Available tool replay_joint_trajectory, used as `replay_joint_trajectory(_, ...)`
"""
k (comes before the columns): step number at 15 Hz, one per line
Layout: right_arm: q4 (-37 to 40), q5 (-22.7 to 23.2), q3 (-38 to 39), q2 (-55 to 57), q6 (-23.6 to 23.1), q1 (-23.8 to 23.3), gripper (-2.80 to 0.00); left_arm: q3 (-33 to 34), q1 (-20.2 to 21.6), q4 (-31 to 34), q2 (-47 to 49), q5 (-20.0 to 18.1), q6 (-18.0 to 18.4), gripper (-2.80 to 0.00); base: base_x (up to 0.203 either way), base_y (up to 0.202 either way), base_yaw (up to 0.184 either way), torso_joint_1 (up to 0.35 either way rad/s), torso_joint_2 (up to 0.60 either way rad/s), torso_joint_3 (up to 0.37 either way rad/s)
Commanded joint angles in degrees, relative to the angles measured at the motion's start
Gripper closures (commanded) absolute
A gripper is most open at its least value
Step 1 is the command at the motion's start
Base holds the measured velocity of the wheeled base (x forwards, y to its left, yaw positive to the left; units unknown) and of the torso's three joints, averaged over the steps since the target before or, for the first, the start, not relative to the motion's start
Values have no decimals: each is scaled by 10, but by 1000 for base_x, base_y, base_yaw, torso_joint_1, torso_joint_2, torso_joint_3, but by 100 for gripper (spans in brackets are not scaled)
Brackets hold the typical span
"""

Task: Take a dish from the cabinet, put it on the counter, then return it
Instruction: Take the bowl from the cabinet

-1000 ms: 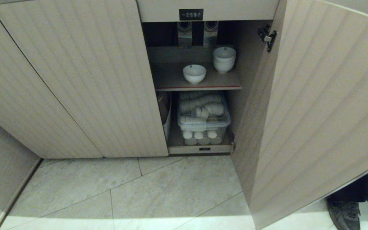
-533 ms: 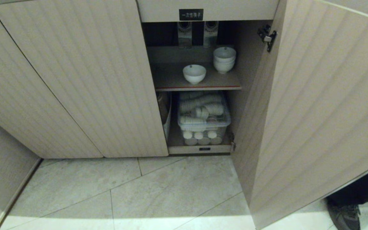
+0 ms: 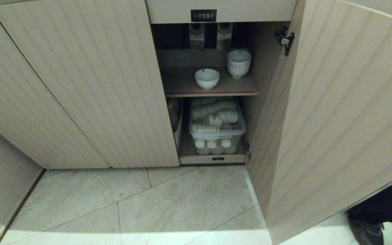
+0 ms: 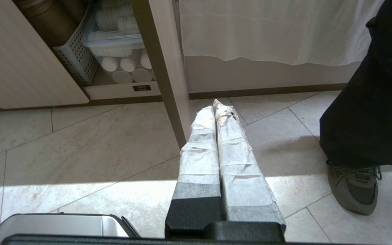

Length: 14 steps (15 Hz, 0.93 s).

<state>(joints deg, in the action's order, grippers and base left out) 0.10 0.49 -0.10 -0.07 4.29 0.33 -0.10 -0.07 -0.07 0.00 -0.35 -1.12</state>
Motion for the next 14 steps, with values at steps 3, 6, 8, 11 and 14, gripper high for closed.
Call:
replay_joint_trajectory(3, 1, 0, 0, 1, 0, 0, 0, 0, 0, 0, 0, 0, 0, 0, 0, 0, 0, 0, 0, 0)
replay_joint_trajectory(6, 0, 0, 0, 1, 0, 0, 0, 0, 1, -1, 0, 0, 0, 0, 0, 0, 0, 0, 0, 0)
replay_joint_trajectory(8, 0, 0, 0, 1, 0, 0, 0, 0, 0, 0, 0, 0, 0, 0, 0, 0, 0, 0, 0, 0)
replay_joint_trajectory(11, 0, 0, 0, 1, 0, 0, 0, 0, 0, 0, 0, 1, 0, 0, 0, 0, 0, 0, 0, 0)
replay_joint_trajectory(14, 0, 0, 0, 1, 0, 0, 0, 0, 0, 0, 0, 0, 0, 0, 0, 0, 0, 0, 0, 0)
